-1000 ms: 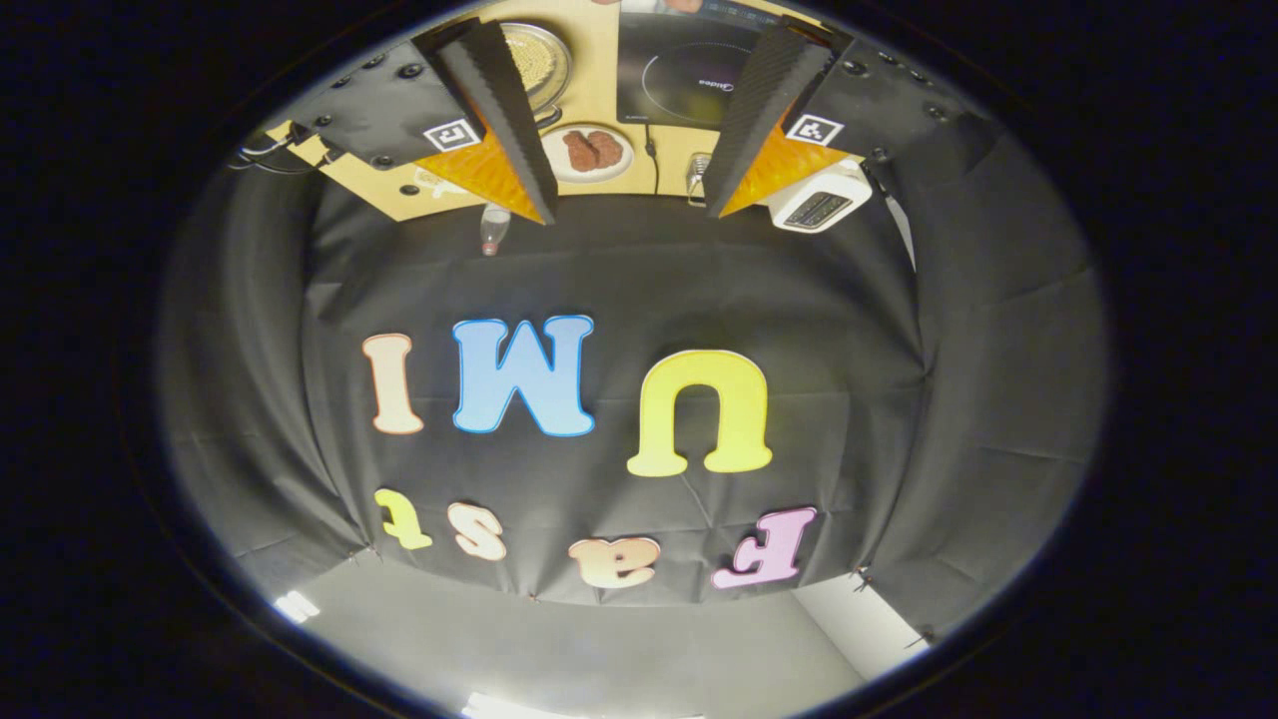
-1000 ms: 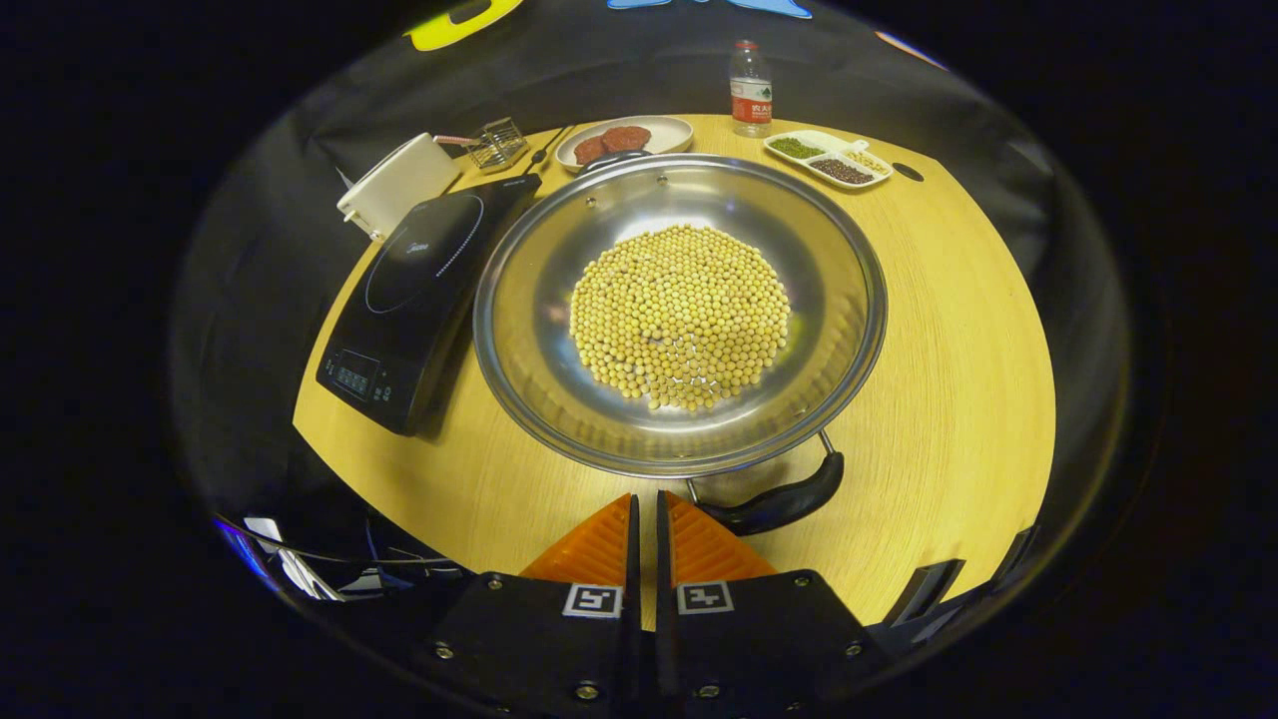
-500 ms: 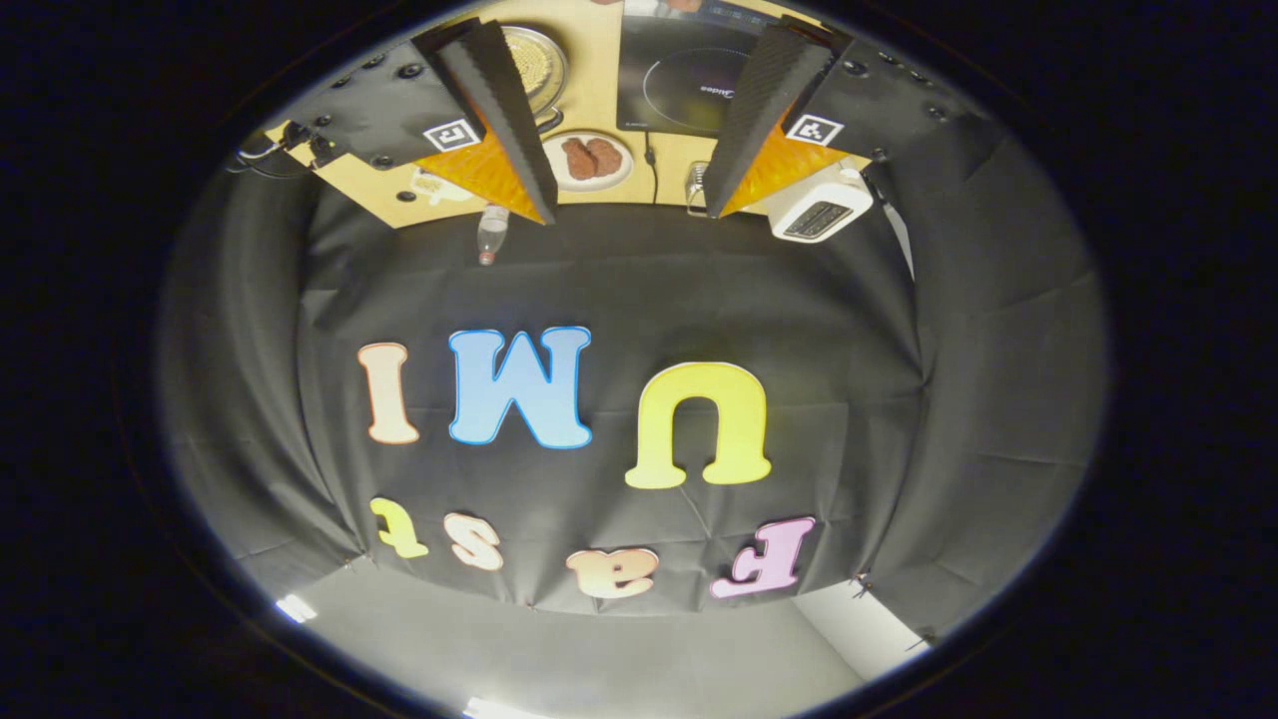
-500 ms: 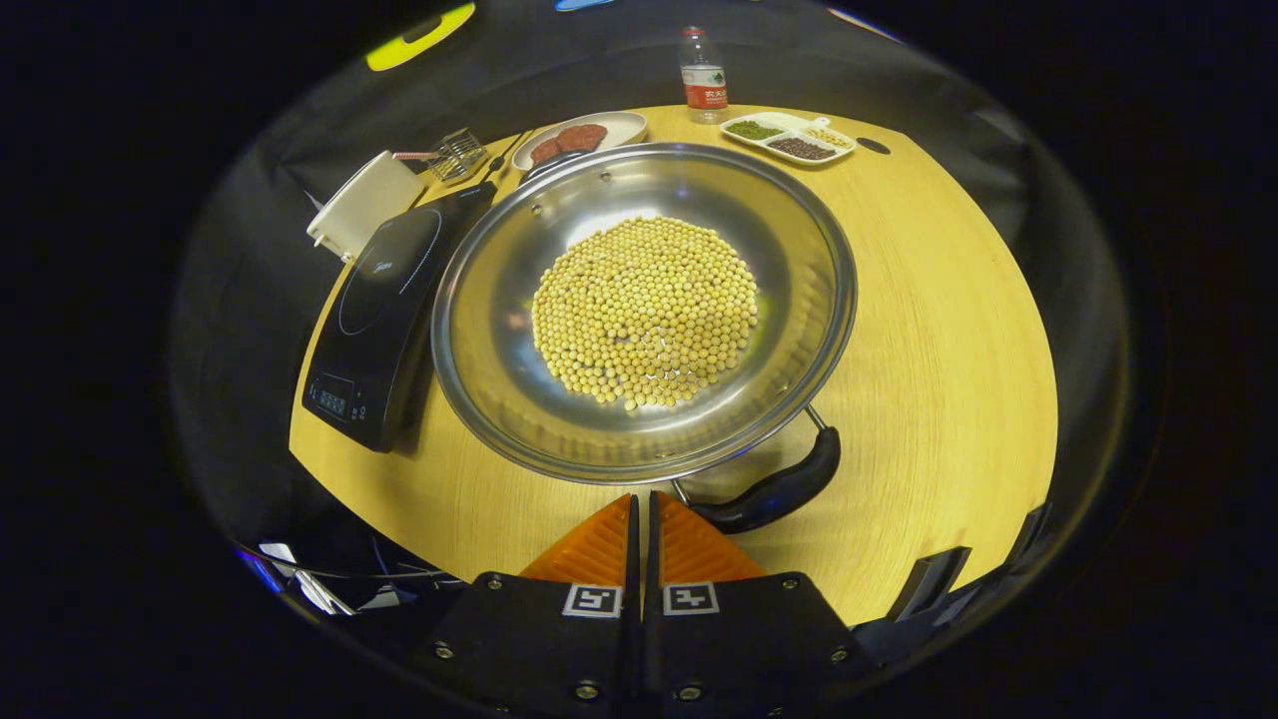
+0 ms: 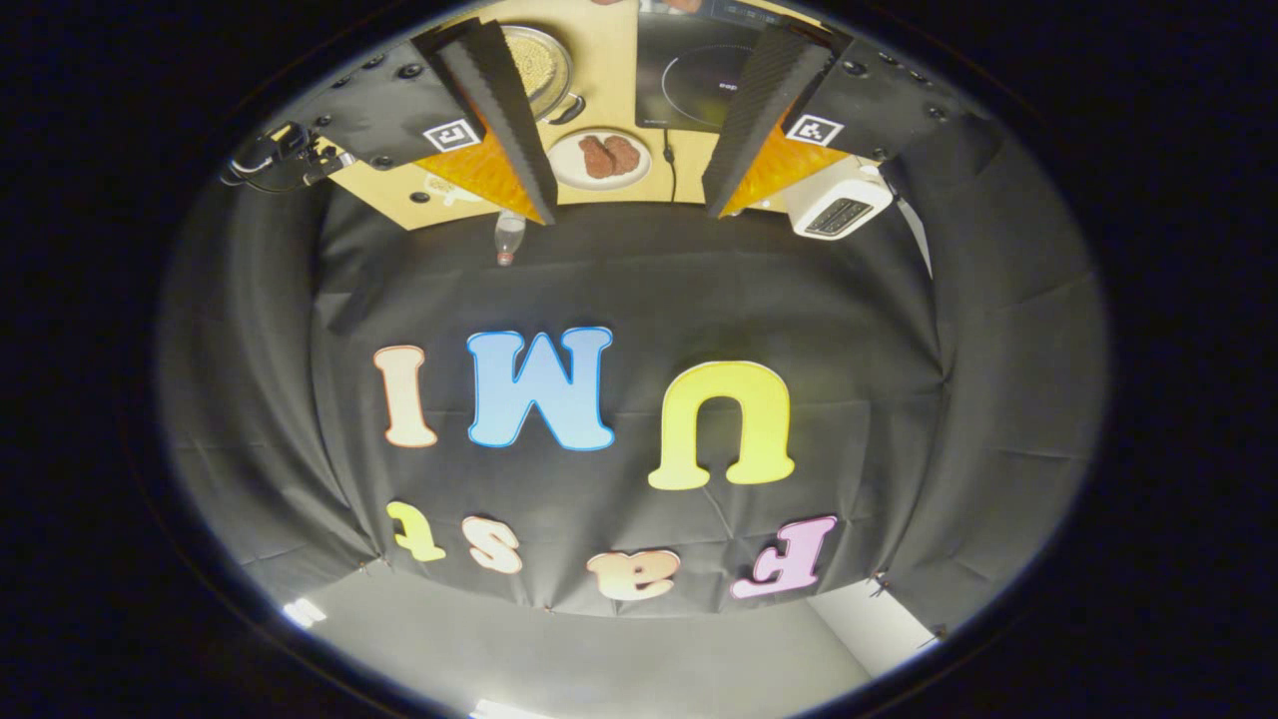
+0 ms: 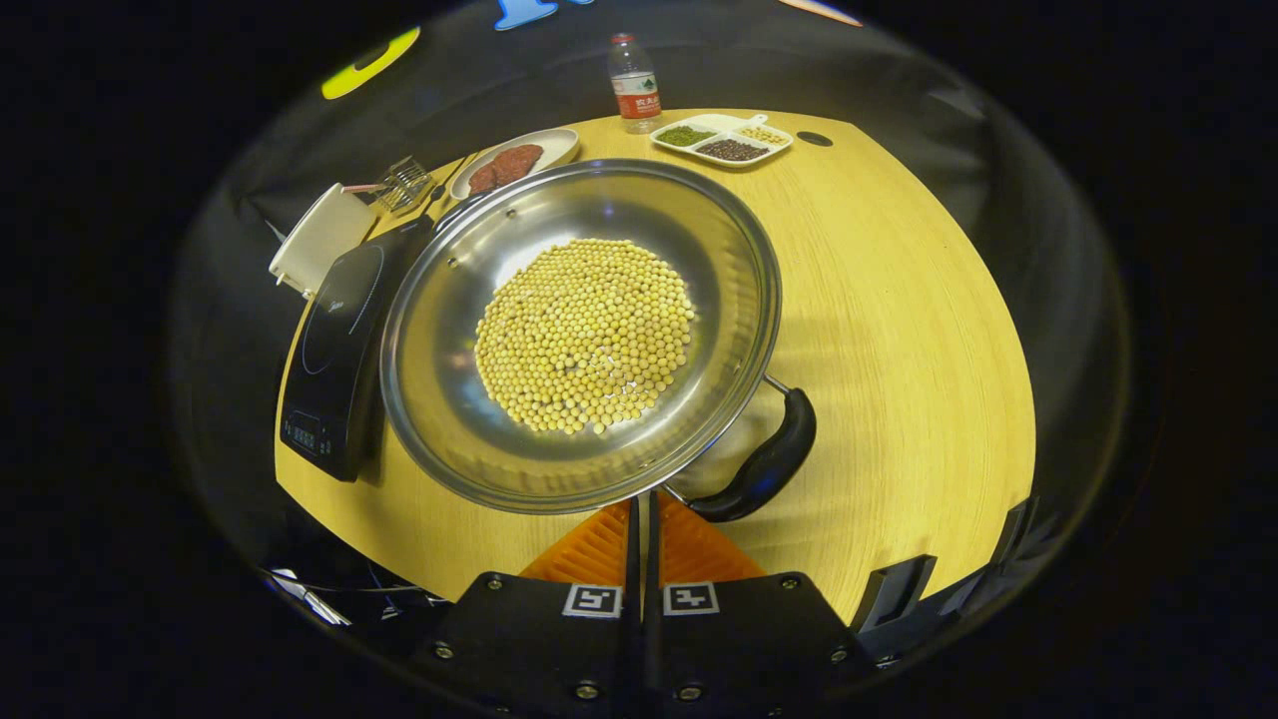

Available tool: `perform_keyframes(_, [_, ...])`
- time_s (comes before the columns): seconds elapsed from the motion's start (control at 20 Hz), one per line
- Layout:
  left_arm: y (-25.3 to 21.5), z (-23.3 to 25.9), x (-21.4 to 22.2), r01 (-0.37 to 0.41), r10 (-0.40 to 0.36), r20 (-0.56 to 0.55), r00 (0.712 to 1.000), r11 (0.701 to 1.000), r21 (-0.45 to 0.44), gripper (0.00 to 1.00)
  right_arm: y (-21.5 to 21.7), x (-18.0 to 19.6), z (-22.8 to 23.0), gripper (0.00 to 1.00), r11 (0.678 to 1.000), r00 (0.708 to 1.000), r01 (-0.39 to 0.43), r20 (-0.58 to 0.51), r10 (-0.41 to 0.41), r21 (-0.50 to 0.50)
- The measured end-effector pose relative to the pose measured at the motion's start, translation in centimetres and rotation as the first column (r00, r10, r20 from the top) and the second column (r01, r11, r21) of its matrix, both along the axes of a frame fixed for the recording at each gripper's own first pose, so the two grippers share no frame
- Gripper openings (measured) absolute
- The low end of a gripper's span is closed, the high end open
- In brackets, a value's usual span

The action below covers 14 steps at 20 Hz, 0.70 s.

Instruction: First push the handle of the pot to place it horizontally, then grasp the pot with both hands and set it on the induction cooktop.

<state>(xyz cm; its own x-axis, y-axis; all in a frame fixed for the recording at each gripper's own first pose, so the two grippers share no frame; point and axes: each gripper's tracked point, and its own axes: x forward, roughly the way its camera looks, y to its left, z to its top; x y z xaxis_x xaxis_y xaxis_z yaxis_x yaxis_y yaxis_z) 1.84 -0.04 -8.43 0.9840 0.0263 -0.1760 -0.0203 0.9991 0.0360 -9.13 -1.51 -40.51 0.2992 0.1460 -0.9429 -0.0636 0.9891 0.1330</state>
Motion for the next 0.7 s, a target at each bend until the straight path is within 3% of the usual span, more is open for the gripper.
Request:
perform_keyframes(0.15, [-0.2,-0.1,0.0,0.003,-0.003,-0.001,1.000,1.000,0.014,0.99,-1.7,0.8,-0.1,0.01,0.999,1.000,0.002,0.003,-0.002,-0.032])
perform_keyframes(0.25, [-0.1,-0.3,0.0,-0.005,0.005,-0.010,1.000,1.000,0.016,0.92,-2.8,1.3,-0.4,0.01,0.998,1.000,0.012,-0.007,-0.013,-0.057])
perform_keyframes(0.7, [-0.8,-0.7,0.1,-0.005,0.005,-0.022,1.000,1.000,0.015,0.97,-6.3,4.0,-0.7,0.01,0.991,0.992,0.124,-0.017,-0.125,-0.053])
